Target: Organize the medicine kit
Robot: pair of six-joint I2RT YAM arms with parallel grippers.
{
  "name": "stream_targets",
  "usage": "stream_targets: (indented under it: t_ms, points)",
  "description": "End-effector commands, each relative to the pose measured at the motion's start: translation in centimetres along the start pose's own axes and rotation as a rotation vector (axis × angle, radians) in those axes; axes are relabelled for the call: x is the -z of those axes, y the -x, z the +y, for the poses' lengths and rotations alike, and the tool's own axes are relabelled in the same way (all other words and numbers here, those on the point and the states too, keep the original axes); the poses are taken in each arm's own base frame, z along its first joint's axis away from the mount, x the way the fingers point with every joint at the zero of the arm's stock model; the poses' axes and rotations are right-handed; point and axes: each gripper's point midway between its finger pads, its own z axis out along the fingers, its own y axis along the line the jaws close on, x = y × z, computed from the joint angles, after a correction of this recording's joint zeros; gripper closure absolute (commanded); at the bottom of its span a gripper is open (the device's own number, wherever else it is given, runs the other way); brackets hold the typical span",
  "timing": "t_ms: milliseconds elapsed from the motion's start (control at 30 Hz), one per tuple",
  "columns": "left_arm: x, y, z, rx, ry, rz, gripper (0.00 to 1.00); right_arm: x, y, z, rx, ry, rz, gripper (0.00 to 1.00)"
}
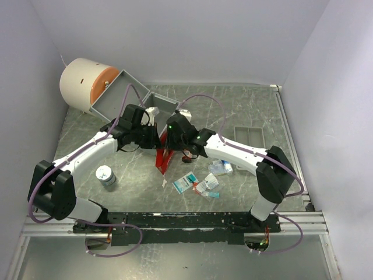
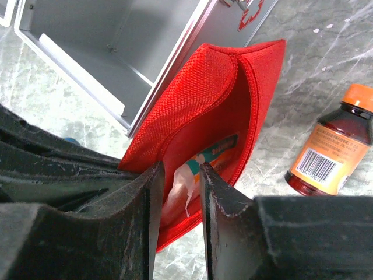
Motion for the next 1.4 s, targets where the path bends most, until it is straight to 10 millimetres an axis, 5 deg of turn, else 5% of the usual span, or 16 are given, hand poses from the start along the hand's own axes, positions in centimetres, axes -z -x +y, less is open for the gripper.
stream_targets:
  t_ms: [0,333,600,800,1067,1367]
  points:
    - [-0.2,0.3,-0.9,-0.011,-0.043,-0.011,0.93,-0.4,-0.1,0.0,-0.024,-0.071,0.011,0.7]
    - [-0.1,0.3,-1.0,-0.011,-0.045,-0.021,0.93,-1.3,-2.6,-0.7,-0.075,-0.101,0.091,0.8]
    - [-0.1,0.3,-1.1,-0.011,-0.05,-0.023,0.93,-1.4,-4.3,0.1,-0.125,-0.042,0.146,0.99]
    - [0.0,0.3,-1.0,-0.013,-0.046,-0.025,0.93,-1.0,-4.1,0.5,-0.205,-0.019,0.133,1.0]
    - [0.2,0.3,-0.9,-0.02,-0.037,-0.021,0.93,1.4,0.4,0.7,-0.167,-0.064,-0.003,0.65]
    - [1.0,0.2,-0.7,-0.024,-0.009,-0.029,0.93,6.4,2.2,-2.0,-0.118,-0.102,-0.123,0.58]
